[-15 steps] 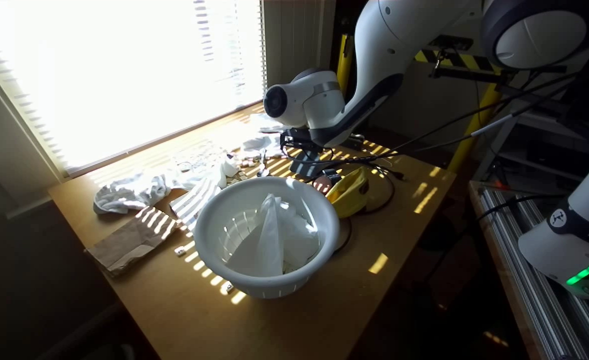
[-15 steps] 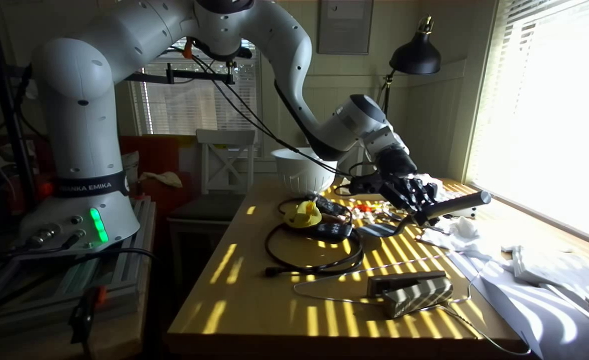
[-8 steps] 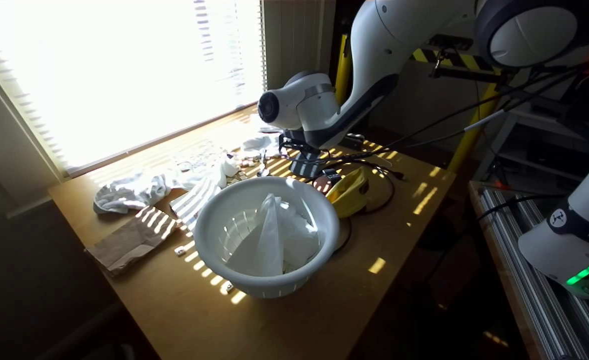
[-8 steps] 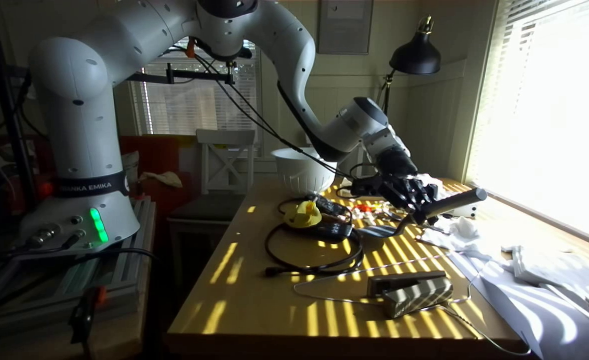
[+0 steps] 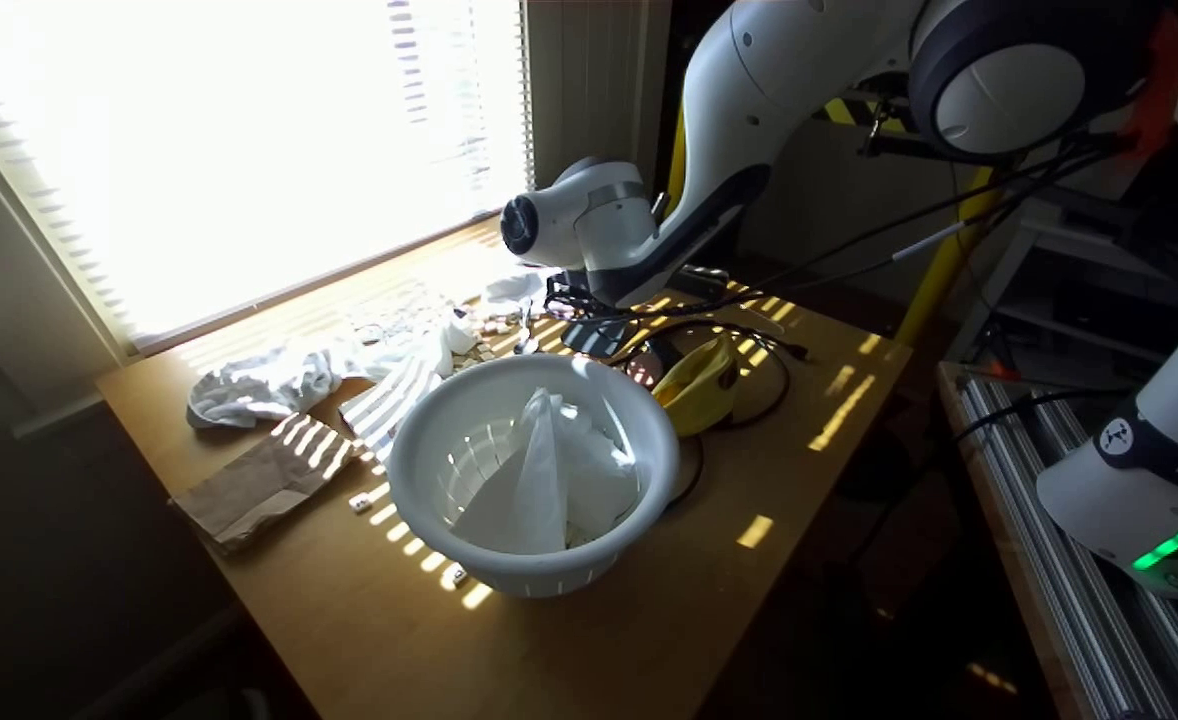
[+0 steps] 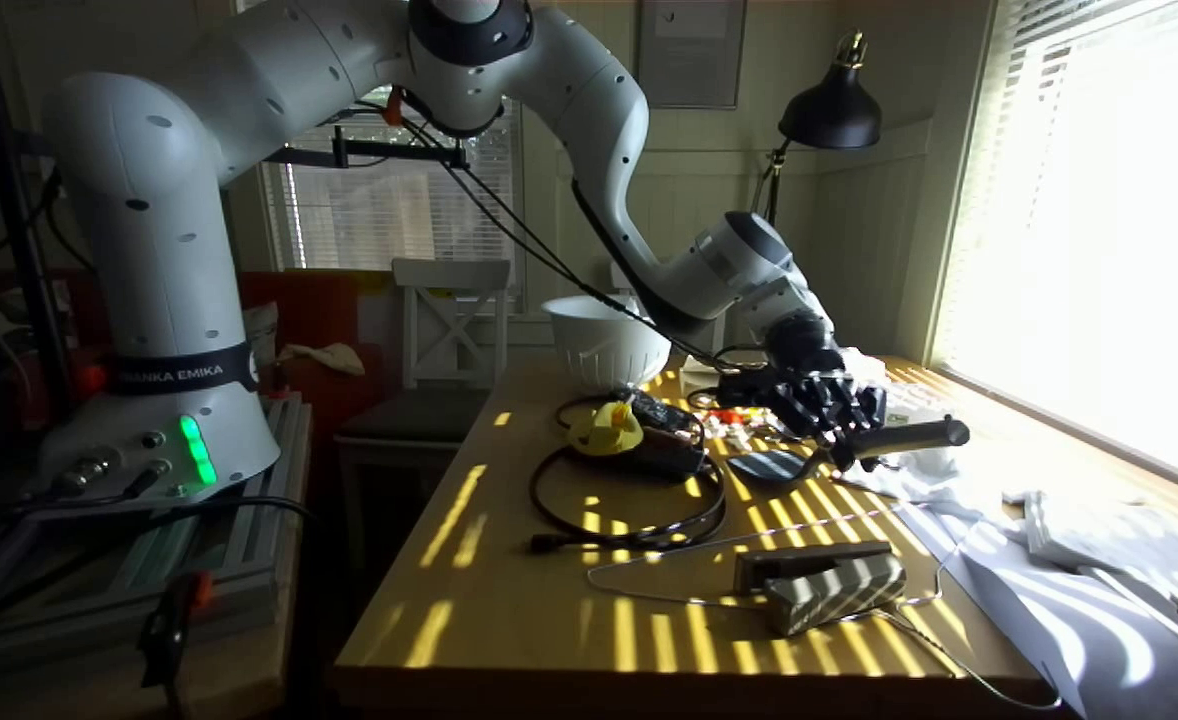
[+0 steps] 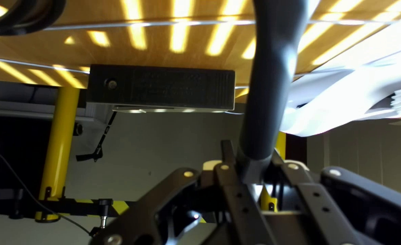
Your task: Pick up the spatula and scoop up the white blocks then put them into the colander
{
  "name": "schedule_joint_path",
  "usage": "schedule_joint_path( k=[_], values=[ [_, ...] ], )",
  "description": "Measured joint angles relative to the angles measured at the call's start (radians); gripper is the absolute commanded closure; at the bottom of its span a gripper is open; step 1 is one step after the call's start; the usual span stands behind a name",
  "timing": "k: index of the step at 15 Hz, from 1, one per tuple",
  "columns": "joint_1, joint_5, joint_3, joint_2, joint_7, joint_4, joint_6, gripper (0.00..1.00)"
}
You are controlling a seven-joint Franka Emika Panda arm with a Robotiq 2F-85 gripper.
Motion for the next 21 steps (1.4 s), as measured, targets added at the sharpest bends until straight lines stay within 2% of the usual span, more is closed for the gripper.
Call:
schedule_joint_path(
  k=[3, 14, 21],
  values=[
    [0.002, -0.032, 0.034, 0.012, -0.007, 0.027, -0.026, 0.94],
    [0.069, -0.314, 0.148, 0.014, -0.018, 0.062, -0.048, 0.94],
    [0.059, -0.364, 0.205, 0.015, -0.017, 0.065, -0.049, 0.94]
  ],
)
